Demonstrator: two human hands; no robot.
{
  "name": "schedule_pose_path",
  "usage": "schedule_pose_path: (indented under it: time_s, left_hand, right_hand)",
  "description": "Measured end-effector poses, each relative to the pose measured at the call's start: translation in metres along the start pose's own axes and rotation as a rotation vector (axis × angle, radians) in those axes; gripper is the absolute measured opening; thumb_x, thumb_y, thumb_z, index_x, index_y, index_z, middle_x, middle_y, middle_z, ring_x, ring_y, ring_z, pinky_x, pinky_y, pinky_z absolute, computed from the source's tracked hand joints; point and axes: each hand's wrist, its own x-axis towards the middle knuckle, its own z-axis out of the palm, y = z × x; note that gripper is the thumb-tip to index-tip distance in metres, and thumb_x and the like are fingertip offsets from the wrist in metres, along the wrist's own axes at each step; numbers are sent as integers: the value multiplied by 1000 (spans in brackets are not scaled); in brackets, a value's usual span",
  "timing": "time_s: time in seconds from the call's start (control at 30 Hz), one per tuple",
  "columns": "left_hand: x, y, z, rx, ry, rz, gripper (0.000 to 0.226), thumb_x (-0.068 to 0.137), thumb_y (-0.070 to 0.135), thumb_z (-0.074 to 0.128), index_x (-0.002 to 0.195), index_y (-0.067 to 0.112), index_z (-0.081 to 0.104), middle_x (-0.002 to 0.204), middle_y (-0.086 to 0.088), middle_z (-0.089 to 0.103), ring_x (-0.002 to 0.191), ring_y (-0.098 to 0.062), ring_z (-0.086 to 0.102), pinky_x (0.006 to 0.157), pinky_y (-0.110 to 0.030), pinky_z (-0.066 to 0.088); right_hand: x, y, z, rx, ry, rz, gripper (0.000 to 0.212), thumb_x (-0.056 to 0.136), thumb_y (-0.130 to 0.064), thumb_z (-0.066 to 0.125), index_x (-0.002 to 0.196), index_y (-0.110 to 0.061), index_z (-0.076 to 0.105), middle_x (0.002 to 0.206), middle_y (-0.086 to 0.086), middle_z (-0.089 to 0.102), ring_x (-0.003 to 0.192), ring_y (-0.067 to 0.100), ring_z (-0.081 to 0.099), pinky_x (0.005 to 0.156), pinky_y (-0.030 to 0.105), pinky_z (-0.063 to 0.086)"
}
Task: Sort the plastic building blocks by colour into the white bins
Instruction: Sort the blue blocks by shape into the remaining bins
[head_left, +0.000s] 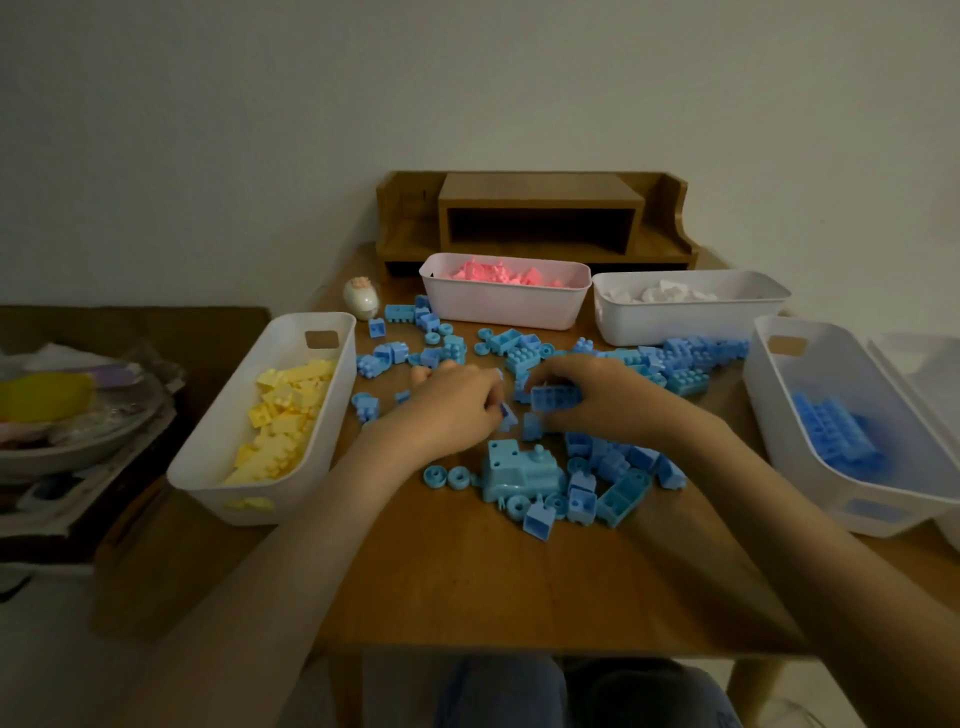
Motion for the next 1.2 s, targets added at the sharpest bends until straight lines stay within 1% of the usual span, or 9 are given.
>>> schedule_pose_path:
  time_s: [0.1, 0.27, 0.37, 0.5, 0.7, 0.87, 1.03, 1.1, 1.2]
  left_hand:
    - [-3, -2, -4, -85, 31, -54, 6, 96, 25, 39, 94, 23, 45, 86, 6, 51, 100, -21, 46, 83, -36, 25]
    - [-8, -6, -7, -189, 73, -88, 6, 95, 21, 38, 89, 22, 39, 77, 1, 53, 82, -21, 50, 81, -39, 32]
    - [-10, -10, -9, -326, 91, -107, 14, 96, 13, 36, 100, 24, 43, 78, 6, 59, 75, -16, 51, 80, -39, 37]
    - [-11, -14, -10, -377, 80, -140, 32, 98, 14, 35, 118, 36, 48, 80, 13, 60, 77, -10, 53, 84, -39, 41]
    - [-10, -15, -8, -349, 56, -208, 18, 96, 20, 39, 104, 30, 51, 108, 3, 66, 106, -20, 57, 97, -44, 40]
    - [-8, -3, -12, -419, 56, -175, 9, 95, 23, 42, 99, 28, 48, 104, 0, 65, 94, -18, 59, 89, -44, 48]
    - [4, 32, -17, -527, 49, -77, 11, 95, 21, 46, 104, 25, 49, 99, 0, 67, 80, -17, 61, 67, -33, 47]
    - [10, 48, -16, -530, 54, -33, 9, 95, 24, 47, 102, 28, 48, 98, -1, 68, 77, -18, 60, 68, -36, 49]
    - [20, 81, -13, -500, 86, 25, 8, 93, 28, 48, 101, 27, 51, 99, -1, 68, 89, -22, 61, 82, -41, 50]
  right_hand:
    - [2, -6, 8, -63, -34, -18, 31, 81, -26, 70, 109, -25, 58, 97, -13, 50, 90, 7, 48, 67, 16, 37]
    - [13, -11, 16, -202, -71, 42, 39, 82, -24, 69, 117, -14, 55, 116, 8, 57, 106, 24, 52, 87, 33, 45]
    - [15, -12, 16, -168, -62, 93, 37, 85, -20, 66, 120, -16, 54, 119, 8, 56, 110, 25, 52, 83, 31, 42]
    - [16, -8, 15, -106, 45, 113, 37, 87, -14, 60, 123, -17, 51, 124, 9, 55, 111, 26, 52, 86, 32, 43]
    - [10, 4, 9, -73, 34, 198, 55, 91, -20, 59, 141, -17, 36, 141, 9, 43, 126, 28, 43, 97, 33, 39]
    - [5, 3, -1, 105, 245, 188, 48, 89, -27, 61, 132, -14, 45, 124, 11, 56, 109, 26, 53, 79, 29, 40]
    - [-18, 3, -36, 298, 420, 231, 54, 88, -28, 63, 136, -11, 44, 116, 0, 55, 105, 16, 52, 86, 29, 41]
    - [-29, 9, -51, 211, 457, 281, 59, 88, -29, 63, 139, -12, 40, 131, 7, 53, 116, 22, 51, 91, 30, 40]
    - [-51, 28, -73, 54, 497, 345, 45, 89, -22, 61, 130, -10, 49, 125, 13, 57, 112, 28, 53, 84, 28, 39]
